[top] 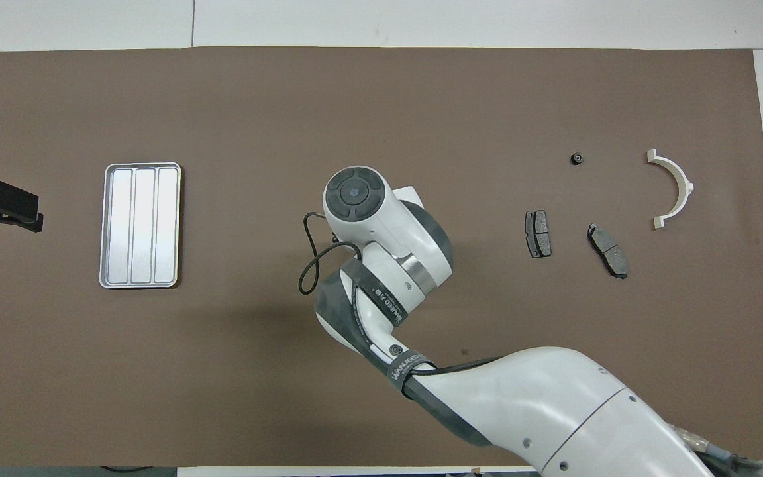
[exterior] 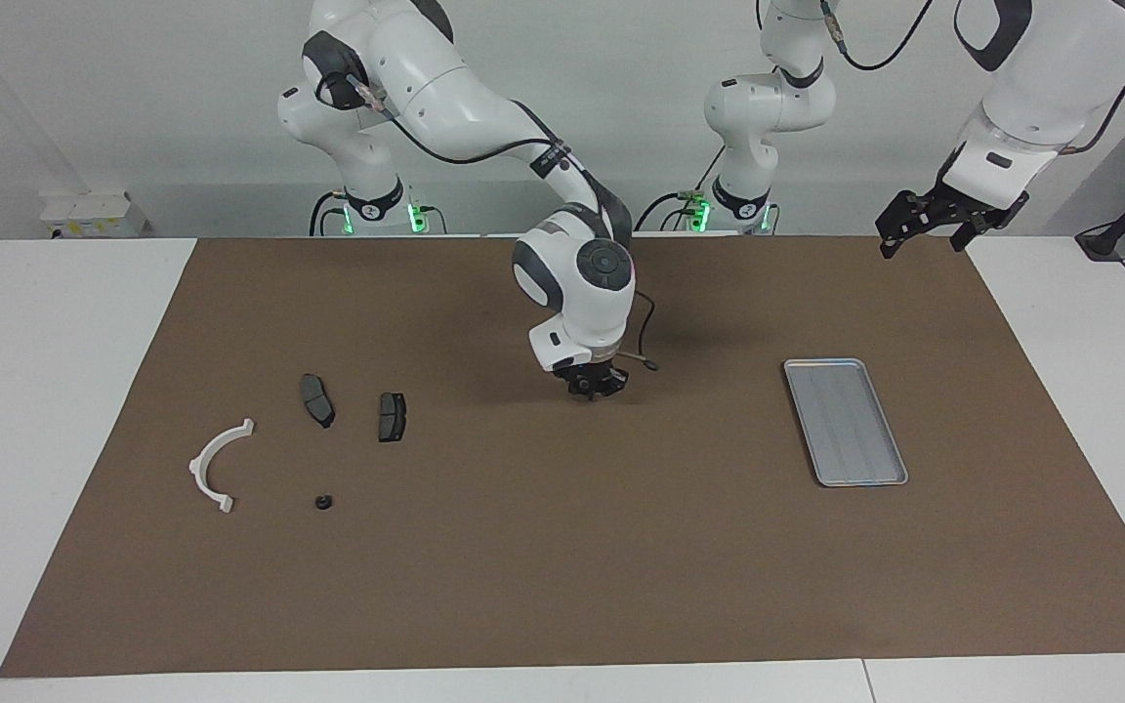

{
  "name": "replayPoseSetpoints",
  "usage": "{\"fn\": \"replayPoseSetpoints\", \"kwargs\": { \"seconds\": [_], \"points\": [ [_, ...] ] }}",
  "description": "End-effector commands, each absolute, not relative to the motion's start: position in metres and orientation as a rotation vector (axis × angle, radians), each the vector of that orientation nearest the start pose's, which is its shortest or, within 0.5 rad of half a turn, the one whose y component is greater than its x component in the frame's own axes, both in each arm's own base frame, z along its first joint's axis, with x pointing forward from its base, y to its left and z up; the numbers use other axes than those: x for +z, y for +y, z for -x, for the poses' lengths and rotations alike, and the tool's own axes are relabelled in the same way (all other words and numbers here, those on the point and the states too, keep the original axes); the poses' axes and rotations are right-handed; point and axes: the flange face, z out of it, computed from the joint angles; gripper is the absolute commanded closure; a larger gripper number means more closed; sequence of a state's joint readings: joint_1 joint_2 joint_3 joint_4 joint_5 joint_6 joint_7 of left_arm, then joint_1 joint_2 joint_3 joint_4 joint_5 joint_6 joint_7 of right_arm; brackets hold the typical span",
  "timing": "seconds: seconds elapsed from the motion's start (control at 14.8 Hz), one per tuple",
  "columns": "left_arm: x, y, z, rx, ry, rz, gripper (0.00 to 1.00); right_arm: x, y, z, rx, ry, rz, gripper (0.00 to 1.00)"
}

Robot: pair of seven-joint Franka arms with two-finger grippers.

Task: Place bearing gear from tray to pile

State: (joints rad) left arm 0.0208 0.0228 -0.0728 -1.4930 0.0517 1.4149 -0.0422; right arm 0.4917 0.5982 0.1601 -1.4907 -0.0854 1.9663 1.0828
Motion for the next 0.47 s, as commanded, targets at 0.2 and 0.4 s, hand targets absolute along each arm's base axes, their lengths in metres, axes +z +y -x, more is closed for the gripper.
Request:
{"fn": "replayPoseSetpoints", "kwargs": {
  "seconds": [0.2, 0.4],
  "points": [
    [0.622, -0.014, -0.553, 0.020, 0.014, 3.106, 0.00, 0.426, 0.192, -0.664, 0.198, 0.151, 3.187, 1.00],
    [0.620, -0.009, -0.548, 0.081, 0.001, 3.095, 0.00, 0.425, 0.130, -0.675, 0.213, 0.003, 3.189, 1.00]
  ]
}}
